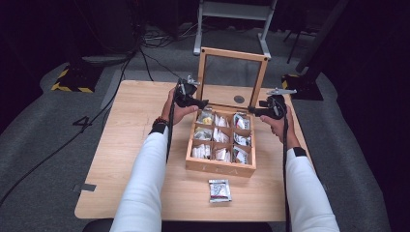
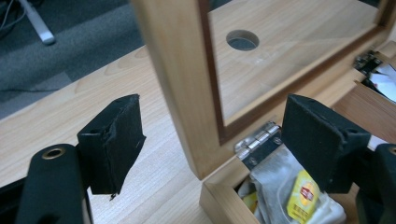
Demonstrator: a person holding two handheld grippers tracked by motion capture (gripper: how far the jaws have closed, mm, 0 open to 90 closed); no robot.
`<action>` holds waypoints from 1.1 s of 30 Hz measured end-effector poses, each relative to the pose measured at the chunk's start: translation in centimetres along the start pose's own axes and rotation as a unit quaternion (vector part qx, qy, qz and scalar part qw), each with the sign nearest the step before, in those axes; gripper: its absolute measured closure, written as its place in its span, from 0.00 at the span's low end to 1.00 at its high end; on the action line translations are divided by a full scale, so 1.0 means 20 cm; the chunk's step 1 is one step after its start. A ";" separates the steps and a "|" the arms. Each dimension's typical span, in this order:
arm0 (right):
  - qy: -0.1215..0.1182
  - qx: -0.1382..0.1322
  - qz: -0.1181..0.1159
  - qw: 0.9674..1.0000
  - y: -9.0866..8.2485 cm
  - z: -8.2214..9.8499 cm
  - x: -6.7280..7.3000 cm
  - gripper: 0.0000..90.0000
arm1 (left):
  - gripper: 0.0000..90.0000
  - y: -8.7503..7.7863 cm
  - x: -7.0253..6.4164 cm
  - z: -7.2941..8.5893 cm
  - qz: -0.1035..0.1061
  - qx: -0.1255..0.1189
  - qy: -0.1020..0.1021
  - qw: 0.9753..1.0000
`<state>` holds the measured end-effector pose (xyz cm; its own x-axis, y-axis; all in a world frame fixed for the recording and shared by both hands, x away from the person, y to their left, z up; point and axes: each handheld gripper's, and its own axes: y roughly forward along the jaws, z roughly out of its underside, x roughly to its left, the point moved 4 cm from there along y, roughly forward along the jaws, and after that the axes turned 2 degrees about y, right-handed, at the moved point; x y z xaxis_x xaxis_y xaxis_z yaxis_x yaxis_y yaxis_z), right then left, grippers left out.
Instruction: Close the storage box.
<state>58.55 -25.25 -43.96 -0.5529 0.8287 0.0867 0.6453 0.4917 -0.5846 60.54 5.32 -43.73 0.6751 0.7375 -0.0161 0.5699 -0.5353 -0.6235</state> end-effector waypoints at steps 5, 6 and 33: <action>0.025 0.010 0.002 1.000 0.05 0.02 -0.04 0.39 | 0.26 0.03 0.01 -0.01 -0.004 0.007 0.003 1.000; 0.025 0.014 0.009 1.000 0.06 0.02 -0.04 0.39 | 0.26 0.03 0.01 -0.01 -0.003 0.006 -0.002 1.000; 0.027 -0.006 -0.017 0.999 0.08 -0.05 0.03 0.59 | 0.49 0.04 0.00 -0.06 0.023 -0.016 -0.029 0.999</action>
<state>59.73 -23.81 -44.06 -0.5458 0.8244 0.1499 0.6333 0.5230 -0.5704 61.54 4.40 -43.28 0.6732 0.7339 -0.0902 0.5539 -0.5814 -0.5960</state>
